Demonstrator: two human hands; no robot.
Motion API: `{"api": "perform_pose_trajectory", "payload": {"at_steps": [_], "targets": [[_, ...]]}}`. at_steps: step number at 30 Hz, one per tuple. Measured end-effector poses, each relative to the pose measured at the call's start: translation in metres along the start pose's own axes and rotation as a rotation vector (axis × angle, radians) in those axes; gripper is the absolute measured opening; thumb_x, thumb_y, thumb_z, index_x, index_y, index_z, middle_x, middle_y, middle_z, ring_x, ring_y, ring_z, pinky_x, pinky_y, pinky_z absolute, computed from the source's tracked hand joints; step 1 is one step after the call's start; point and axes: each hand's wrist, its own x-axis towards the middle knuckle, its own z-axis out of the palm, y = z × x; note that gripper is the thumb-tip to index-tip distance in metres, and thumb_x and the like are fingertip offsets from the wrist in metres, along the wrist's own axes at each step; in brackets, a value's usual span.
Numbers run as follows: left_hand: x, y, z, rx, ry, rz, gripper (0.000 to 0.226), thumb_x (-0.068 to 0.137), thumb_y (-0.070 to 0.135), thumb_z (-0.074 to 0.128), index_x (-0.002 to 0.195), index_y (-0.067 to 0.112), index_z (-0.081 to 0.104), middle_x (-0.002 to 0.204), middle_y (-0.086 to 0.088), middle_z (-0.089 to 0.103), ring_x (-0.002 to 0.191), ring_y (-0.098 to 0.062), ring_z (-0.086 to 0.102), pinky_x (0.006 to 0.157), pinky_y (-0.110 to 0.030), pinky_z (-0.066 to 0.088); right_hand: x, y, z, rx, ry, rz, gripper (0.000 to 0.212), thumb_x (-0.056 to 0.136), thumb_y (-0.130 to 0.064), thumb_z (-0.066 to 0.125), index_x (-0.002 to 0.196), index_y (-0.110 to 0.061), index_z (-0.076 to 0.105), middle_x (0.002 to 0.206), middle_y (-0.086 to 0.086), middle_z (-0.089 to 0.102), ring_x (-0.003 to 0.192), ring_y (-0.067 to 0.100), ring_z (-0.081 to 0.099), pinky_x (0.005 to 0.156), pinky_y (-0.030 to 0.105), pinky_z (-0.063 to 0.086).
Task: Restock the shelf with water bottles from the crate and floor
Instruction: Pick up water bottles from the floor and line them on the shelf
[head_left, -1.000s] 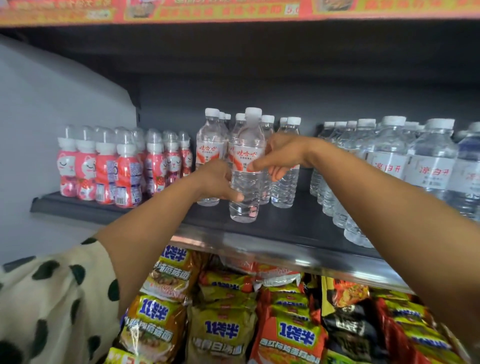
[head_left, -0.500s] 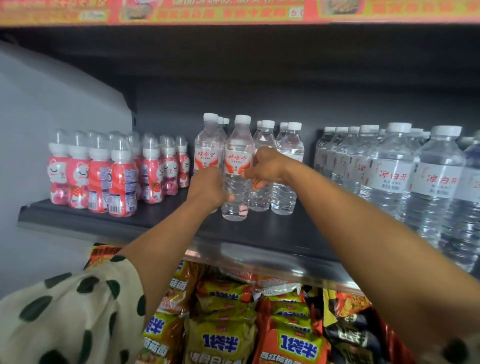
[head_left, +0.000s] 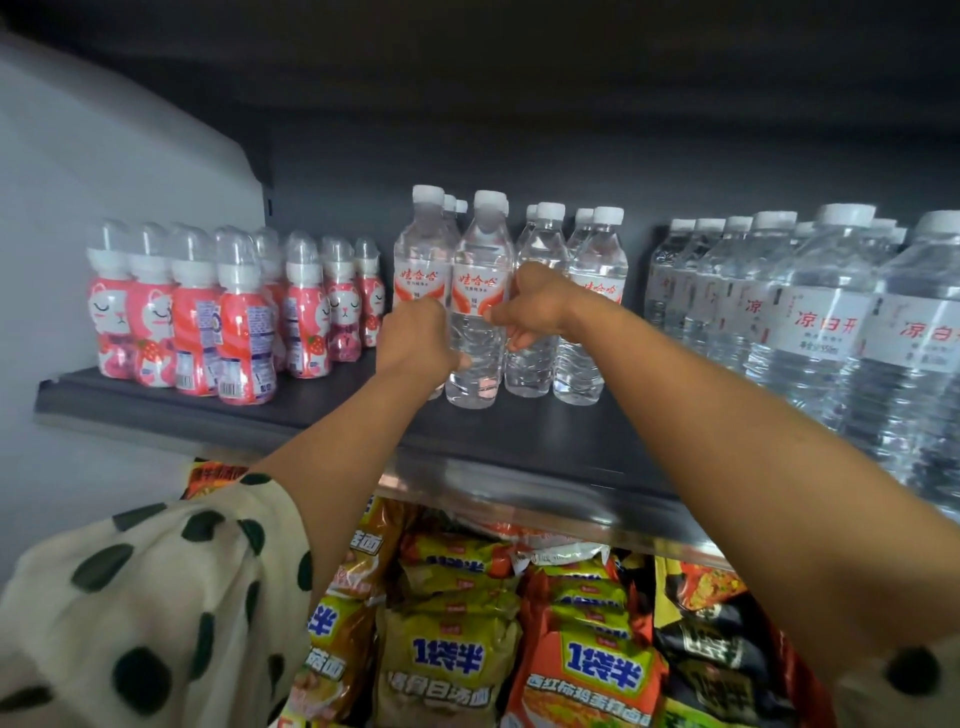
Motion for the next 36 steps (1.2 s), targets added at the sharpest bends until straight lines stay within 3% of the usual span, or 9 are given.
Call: {"api": "perform_pose_trajectory", "payload": {"at_steps": [4, 8, 11, 15, 18, 25, 31, 36], "targets": [[-0.001, -0.001, -0.001, -0.013, -0.006, 0.001, 0.037, 0.072, 0.025, 0.084, 0.068, 0.01, 0.051, 0.076, -0.006, 0.057, 0.084, -0.028, 0.065, 0.066, -0.032, 0.047, -0.002, 0.001, 0.002, -0.059, 0.016, 0.011, 0.023, 0.092, -0.017, 0.063, 0.106, 0.001, 0.06, 0.091, 0.017, 0.066, 0.081, 0.028, 0.069, 0.077, 0.036, 0.059], [-0.005, -0.003, -0.005, -0.005, -0.021, 0.032, 0.036, 0.075, 0.025, 0.082, 0.07, 0.011, 0.05, 0.077, -0.006, 0.057, 0.084, -0.028, 0.065, 0.066, -0.032, 0.046, -0.011, 0.001, 0.003, -0.178, 0.036, -0.026, 0.022, 0.091, -0.02, 0.064, 0.107, -0.006, 0.062, 0.103, 0.012, 0.067, 0.086, 0.025, 0.068, 0.081, 0.037, 0.057], [-0.013, -0.003, -0.014, 0.029, -0.028, 0.079, 0.026, 0.078, 0.023, 0.078, 0.084, 0.008, 0.058, 0.085, -0.009, 0.062, 0.088, -0.03, 0.064, 0.069, -0.032, 0.047, -0.025, 0.0, 0.002, -0.298, 0.099, -0.076, 0.03, 0.088, -0.02, 0.065, 0.117, -0.012, 0.06, 0.117, 0.005, 0.063, 0.095, 0.019, 0.06, 0.08, 0.029, 0.047], [-0.032, 0.001, -0.029, 0.079, -0.045, 0.151, 0.028, 0.08, 0.013, 0.072, 0.105, 0.005, 0.062, 0.099, -0.01, 0.063, 0.094, -0.031, 0.062, 0.072, -0.036, 0.049, -0.06, -0.002, 0.005, -0.517, 0.124, -0.076, 0.041, 0.088, -0.022, 0.064, 0.124, -0.008, 0.051, 0.122, 0.012, 0.059, 0.111, 0.03, 0.056, 0.083, 0.031, 0.042], [-0.054, 0.009, -0.038, 0.077, -0.081, 0.195, 0.025, 0.079, 0.008, 0.068, 0.103, 0.006, 0.063, 0.096, -0.01, 0.061, 0.093, -0.031, 0.061, 0.073, -0.039, 0.052, -0.097, -0.005, 0.007, -0.591, 0.13, -0.095, 0.049, 0.089, -0.018, 0.062, 0.132, -0.005, 0.044, 0.127, 0.015, 0.055, 0.115, 0.033, 0.053, 0.087, 0.033, 0.042], [-0.121, 0.037, -0.055, -0.018, -0.151, 0.272, 0.034, 0.079, 0.006, 0.068, 0.112, 0.005, 0.063, 0.111, -0.012, 0.063, 0.1, -0.029, 0.06, 0.086, -0.042, 0.052, -0.178, -0.008, 0.012, -0.683, 0.183, -0.141, 0.038, 0.085, -0.014, 0.06, 0.121, -0.004, 0.05, 0.116, 0.015, 0.058, 0.106, 0.031, 0.055, 0.083, 0.041, 0.049], [-0.186, 0.05, -0.051, -0.025, -0.242, 0.278, 0.036, 0.075, 0.016, 0.074, 0.108, 0.01, 0.063, 0.105, -0.011, 0.064, 0.098, -0.031, 0.062, 0.086, -0.043, 0.053, -0.245, 0.015, 0.03, -0.694, 0.146, -0.169, 0.04, 0.086, -0.028, 0.063, 0.119, -0.008, 0.05, 0.119, 0.013, 0.056, 0.107, 0.033, 0.056, 0.083, 0.042, 0.05], [-0.251, 0.055, -0.024, 0.042, -0.321, 0.241, 0.031, 0.074, 0.024, 0.074, 0.102, 0.014, 0.067, 0.104, -0.01, 0.068, 0.099, -0.033, 0.063, 0.083, -0.041, 0.053, -0.291, 0.049, 0.059, -0.658, 0.072, -0.177, 0.041, 0.082, -0.015, 0.059, 0.121, -0.007, 0.049, 0.123, 0.015, 0.053, 0.114, 0.034, 0.052, 0.086, 0.039, 0.046]]}}
